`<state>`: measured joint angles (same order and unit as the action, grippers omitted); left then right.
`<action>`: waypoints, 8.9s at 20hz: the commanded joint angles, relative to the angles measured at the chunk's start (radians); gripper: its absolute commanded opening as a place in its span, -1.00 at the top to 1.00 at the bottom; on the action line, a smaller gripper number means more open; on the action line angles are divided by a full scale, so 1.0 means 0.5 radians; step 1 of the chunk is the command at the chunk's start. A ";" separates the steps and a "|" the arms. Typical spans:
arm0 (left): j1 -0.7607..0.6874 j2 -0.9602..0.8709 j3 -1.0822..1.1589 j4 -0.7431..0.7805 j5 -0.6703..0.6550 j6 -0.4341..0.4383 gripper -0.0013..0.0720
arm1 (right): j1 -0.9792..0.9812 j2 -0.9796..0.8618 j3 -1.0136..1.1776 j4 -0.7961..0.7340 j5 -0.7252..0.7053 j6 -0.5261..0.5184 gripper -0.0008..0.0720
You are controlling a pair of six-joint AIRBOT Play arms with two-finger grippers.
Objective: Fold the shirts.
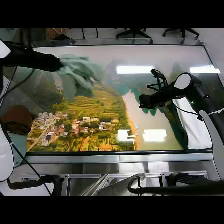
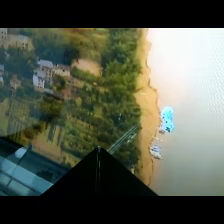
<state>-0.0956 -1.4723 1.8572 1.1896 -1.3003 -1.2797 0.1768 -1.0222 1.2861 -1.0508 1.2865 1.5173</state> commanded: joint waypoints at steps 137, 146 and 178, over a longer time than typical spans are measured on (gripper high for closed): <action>-0.061 0.523 -0.258 -0.444 0.446 0.035 0.92 | -0.503 -0.050 0.973 0.800 0.099 -1.103 0.94; -0.039 -1.110 0.045 -0.589 0.291 -0.033 0.91 | -0.500 -1.234 0.521 0.804 -0.277 -1.181 0.94; -0.135 -0.130 -1.897 -0.284 0.774 -0.172 -0.18 | -0.477 -1.426 0.740 0.939 -0.249 -1.241 0.06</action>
<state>-0.1379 -1.4696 0.8707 1.0275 -0.9676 -1.3689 -0.0933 -1.7287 1.6566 -0.6086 1.1790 0.8959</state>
